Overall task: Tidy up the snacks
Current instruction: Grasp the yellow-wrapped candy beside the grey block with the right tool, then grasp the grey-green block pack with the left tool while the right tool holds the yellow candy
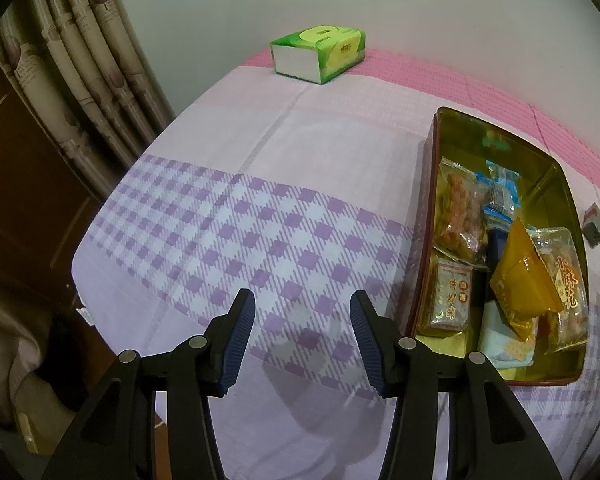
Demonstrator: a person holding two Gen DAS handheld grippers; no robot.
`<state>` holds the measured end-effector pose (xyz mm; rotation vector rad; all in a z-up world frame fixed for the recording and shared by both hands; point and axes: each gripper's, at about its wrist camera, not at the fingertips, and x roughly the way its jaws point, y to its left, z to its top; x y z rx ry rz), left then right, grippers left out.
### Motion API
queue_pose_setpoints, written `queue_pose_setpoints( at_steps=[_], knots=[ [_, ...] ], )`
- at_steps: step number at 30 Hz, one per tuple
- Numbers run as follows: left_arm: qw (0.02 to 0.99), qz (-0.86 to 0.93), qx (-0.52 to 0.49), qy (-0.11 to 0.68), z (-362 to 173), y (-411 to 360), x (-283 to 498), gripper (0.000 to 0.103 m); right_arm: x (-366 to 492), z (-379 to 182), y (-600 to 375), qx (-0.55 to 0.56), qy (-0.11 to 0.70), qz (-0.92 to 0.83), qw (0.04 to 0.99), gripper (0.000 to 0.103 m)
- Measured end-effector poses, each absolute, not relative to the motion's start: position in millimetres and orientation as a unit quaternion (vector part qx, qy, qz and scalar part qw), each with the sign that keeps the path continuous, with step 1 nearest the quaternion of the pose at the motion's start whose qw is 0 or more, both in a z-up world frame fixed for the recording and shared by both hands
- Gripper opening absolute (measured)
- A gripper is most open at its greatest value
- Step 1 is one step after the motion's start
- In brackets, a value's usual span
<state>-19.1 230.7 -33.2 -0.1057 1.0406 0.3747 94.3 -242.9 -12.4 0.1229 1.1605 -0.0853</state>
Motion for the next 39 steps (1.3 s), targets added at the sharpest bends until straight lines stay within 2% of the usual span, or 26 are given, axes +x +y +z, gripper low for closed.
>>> queue_pose_setpoints(
  at_steps=[8,13,15,25,31,39],
  knots=[
    [0.848,0.177,-0.047,0.497,-36,228,-16,0.051,89,9,-246,0.073,0.525,-0.012,0.848,0.058],
    [0.85,0.18,-0.048,0.493,-35,230,-15,0.051,106,3,-243,0.067,0.521,-0.016,0.851,0.056],
    [0.852,0.183,-0.046,0.489,-33,230,-14,0.051,111,-3,-238,0.056,0.523,-0.019,0.851,0.045],
    [0.877,0.181,-0.029,0.445,-11,220,-17,0.051,99,-16,-232,-0.022,0.494,-0.01,0.869,0.029],
    [0.888,0.148,0.006,0.436,5,185,-4,0.051,92,-17,-236,-0.063,0.464,0.003,0.884,0.026],
    [0.902,0.029,0.031,0.429,24,91,46,0.051,100,-14,-290,-0.06,0.444,-0.033,0.893,0.026]
  ],
)
